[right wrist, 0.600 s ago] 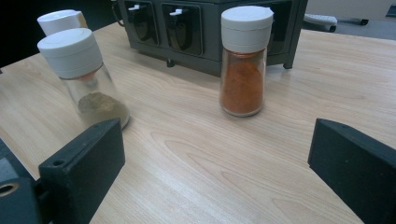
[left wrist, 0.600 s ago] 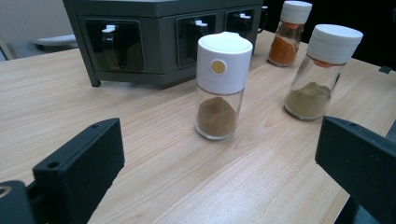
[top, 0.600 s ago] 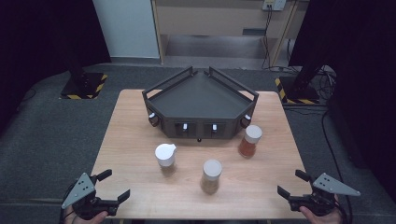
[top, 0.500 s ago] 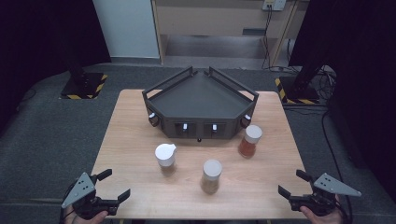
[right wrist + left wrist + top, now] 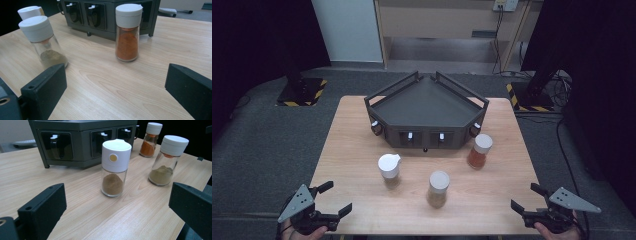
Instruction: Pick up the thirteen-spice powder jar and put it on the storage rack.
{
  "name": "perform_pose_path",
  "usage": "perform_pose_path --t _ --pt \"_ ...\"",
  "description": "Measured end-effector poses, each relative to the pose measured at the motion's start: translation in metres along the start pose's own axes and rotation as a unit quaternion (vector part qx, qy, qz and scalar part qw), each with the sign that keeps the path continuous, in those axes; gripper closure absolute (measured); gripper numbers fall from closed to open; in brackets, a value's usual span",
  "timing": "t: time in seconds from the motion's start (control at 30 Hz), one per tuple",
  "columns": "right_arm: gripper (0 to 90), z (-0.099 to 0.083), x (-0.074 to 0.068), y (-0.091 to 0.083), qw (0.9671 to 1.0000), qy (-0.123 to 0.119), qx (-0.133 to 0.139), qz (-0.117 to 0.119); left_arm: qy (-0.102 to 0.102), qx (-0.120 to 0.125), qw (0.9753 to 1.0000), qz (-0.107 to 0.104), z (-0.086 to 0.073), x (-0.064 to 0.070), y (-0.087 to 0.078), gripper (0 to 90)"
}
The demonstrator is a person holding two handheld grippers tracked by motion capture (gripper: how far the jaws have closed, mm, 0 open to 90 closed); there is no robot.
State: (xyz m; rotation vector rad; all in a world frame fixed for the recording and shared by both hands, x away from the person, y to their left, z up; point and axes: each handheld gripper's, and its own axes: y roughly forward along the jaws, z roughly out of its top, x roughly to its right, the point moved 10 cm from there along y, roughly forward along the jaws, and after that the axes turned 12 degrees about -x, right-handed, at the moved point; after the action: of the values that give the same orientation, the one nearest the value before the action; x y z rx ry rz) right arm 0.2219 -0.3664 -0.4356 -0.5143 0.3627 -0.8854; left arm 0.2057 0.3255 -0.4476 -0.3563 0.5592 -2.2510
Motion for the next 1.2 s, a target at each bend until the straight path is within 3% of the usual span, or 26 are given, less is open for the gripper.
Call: perform_pose_path --t 0.83,1.2 --pt "4.4 0.000 0.002 0.002 0.9999 0.002 -0.003 0.014 0.006 -0.014 0.9999 -0.005 0.002 0.003 0.004 0.2" --pt "4.2 0.000 0.001 0.003 0.9999 -0.002 -0.005 0.016 0.007 -0.036 0.9993 -0.003 0.011 0.006 0.006 0.4"
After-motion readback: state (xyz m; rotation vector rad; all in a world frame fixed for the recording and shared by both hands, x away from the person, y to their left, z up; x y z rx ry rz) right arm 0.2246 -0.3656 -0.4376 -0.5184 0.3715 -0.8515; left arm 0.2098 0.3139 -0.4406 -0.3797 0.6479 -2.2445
